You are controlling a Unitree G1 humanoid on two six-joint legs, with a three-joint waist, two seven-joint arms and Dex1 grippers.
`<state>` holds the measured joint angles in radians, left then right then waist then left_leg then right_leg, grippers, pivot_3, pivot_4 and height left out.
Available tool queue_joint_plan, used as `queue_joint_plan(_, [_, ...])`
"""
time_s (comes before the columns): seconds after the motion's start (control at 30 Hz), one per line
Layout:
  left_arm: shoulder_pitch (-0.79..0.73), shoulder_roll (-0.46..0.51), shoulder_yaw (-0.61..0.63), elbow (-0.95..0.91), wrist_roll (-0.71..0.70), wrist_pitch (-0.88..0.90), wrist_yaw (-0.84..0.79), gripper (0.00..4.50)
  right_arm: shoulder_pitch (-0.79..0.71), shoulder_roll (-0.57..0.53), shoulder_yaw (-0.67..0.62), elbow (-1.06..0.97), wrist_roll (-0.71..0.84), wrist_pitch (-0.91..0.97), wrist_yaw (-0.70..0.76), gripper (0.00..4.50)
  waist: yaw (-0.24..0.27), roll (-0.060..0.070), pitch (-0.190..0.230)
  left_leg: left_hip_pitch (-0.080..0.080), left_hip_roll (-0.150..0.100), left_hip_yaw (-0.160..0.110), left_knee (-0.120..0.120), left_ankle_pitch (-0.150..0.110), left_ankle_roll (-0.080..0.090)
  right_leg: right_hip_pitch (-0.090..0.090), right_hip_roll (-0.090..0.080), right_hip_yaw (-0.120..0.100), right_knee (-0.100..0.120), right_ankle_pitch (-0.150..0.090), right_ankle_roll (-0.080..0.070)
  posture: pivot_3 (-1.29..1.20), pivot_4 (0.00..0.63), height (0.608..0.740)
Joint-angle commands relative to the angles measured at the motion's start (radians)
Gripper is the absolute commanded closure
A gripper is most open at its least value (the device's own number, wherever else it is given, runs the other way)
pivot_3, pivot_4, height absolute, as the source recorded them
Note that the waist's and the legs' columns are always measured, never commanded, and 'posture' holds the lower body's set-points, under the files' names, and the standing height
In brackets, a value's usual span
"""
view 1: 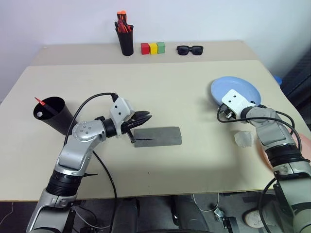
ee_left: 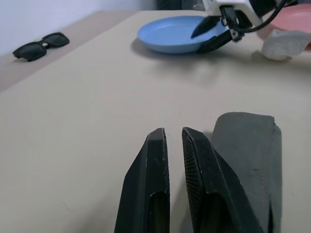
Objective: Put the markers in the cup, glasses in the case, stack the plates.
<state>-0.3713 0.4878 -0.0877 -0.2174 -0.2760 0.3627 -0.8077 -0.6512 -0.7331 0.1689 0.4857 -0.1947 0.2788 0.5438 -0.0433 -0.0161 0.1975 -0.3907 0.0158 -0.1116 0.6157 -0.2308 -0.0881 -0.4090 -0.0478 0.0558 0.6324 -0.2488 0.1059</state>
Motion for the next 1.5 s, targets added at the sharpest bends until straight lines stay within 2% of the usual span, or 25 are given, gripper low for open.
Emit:
queue_joint_plan(0.03, [-0.003,-0.008,0.024,-0.029,-0.022,-0.007,0.014,4.01,-0.007,-0.018,-0.023,-0.054,-0.002,-0.024,0.022,4.45,0.0,0.0,0.0,0.0,0.0,0.0,0.0,0.0,0.0,0.0,0.0,0.0,0.0,0.0,0.0,0.0,0.15,0.74])
queue_joint_plan(0.13, [-0.016,-0.017,0.013,-0.007,-0.017,-0.018,0.014,4.01,0.035,-0.05,-0.041,-0.139,-0.008,-0.023,0.033,4.45,0.0,0.0,0.0,0.0,0.0,0.0,0.0,0.0,0.0,0.0,0.0,0.0,0.0,0.0,0.0,0.0,0.15,0.74])
queue_joint_plan(0.27, [-0.057,-0.042,-0.008,0.048,-0.01,-0.049,0.0,4.01,0.172,-0.14,-0.15,-0.375,0.018,0.048,0.062,4.45,0.011,0.001,0.0,0.0,0.0,0.0,0.0,0.0,0.0,0.0,0.0,0.0,0.0,0.0,0.0,0.0,0.15,0.74])
queue_joint_plan(0.37, [-0.093,-0.057,-0.023,0.096,-0.011,-0.073,-0.026,4.01,0.358,-0.231,-0.315,-0.597,0.073,0.146,0.142,4.45,0.029,0.002,0.0,-0.001,-0.001,0.0,0.0,0.0,0.0,0.0,0.0,0.0,0.0,0.0,0.001,0.0,0.15,0.74])
queue_joint_plan(0.47, [-0.127,-0.07,-0.044,0.143,-0.005,-0.098,-0.058,4.01,0.589,-0.278,-0.552,-0.793,0.129,0.216,0.254,4.45,0.032,0.002,0.0,-0.001,-0.001,0.0,0.0,0.0,0.0,0.001,0.0,0.0,-0.001,-0.001,0.001,0.0,0.15,0.74])
queue_joint_plan(0.6, [-0.184,-0.103,-0.078,0.22,-0.006,-0.131,-0.107,4.01,0.891,-0.238,-0.844,-1.001,0.16,0.298,0.401,4.45,0.029,0.002,-0.001,0.0,-0.001,0.0,0.001,0.0,0.0,0.002,0.0,0.0,-0.001,-0.001,0.001,0.0,0.15,0.74])
queue_joint_plan(0.67, [-0.216,-0.122,-0.092,0.259,-0.001,-0.152,-0.131,4.01,1.027,-0.195,-0.933,-1.078,0.165,0.309,0.453,4.45,0.028,0.001,-0.001,0.001,0.0,0.0,0.002,0.0,0.0,0.003,0.0,0.0,-0.002,-0.003,0.003,0.0,0.15,0.74])
queue_joint_plan(0.73, [-0.238,-0.135,-0.097,0.286,0.003,-0.177,-0.147,4.01,1.097,-0.165,-0.971,-1.128,0.194,0.349,0.48,4.45,0.023,0.001,-0.001,0.001,0.0,0.0,0.002,0.0,0.0,0.004,0.0,0.0,-0.002,-0.005,0.002,0.0,0.15,0.74])
queue_joint_plan(0.8, [-0.254,-0.15,-0.096,0.304,-0.002,-0.191,-0.16,4.01,1.131,-0.148,-0.976,-1.151,0.208,0.38,0.482,4.45,0.015,0.002,-0.001,0.001,0.0,0.001,0.004,0.0,0.0,0.004,0.0,0.001,-0.002,-0.005,0.001,0.0,0.15,0.74])
queue_joint_plan(0.9, [-0.265,-0.164,-0.085,0.302,-0.027,-0.178,-0.181,4.01,1.149,-0.142,-0.946,-1.172,0.203,0.396,0.464,3.48,0.008,0.002,-0.001,0.001,0.0,0.002,0.007,0.0,0.0,0.005,0.0,0.001,-0.001,-0.004,0.001,0.0,0.15,0.74])
queue_joint_plan(1.07, [-0.238,-0.13,-0.083,0.22,-0.071,-0.121,-0.245,4.01,1.089,-0.154,-0.887,-1.185,0.2,0.371,0.407,1.01,0.002,0.001,-0.001,0.001,0.0,0.001,0.008,0.0,0.0,0.005,0.0,0.001,-0.001,-0.004,0.001,0.0,0.15,0.74])
queue_joint_plan(1.27, [-0.189,-0.094,-0.082,0.152,-0.067,-0.089,-0.232,4.01,0.873,-0.089,-0.626,-1.069,0.18,0.336,0.243,1.01,0.002,0.001,0.0,0.001,0.0,0.001,0.007,0.0,0.0,0.005,0.0,0.001,-0.001,-0.004,0.0,0.0,0.15,0.74])
queue_joint_plan(1.47, [-0.158,-0.092,-0.075,0.105,-0.065,-0.069,-0.188,4.01,0.788,-0.042,-0.476,-0.882,0.117,0.288,0.112,1.01,0.026,0.001,-0.001,0.0,-0.001,0.001,0.008,-0.001,0.001,0.005,-0.001,0.001,-0.002,-0.002,-0.003,0.0,0.15,0.74])
queue_joint_plan(1.5, [-0.153,-0.091,-0.076,0.102,-0.058,-0.073,-0.18,4.01,0.783,-0.042,-0.466,-0.862,0.114,0.283,0.103,1.24,0.027,0.001,-0.001,0.0,-0.001,0.001,0.007,-0.001,0.001,0.005,-0.001,0.001,-0.002,-0.002,-0.003,0.0,0.15,0.74])
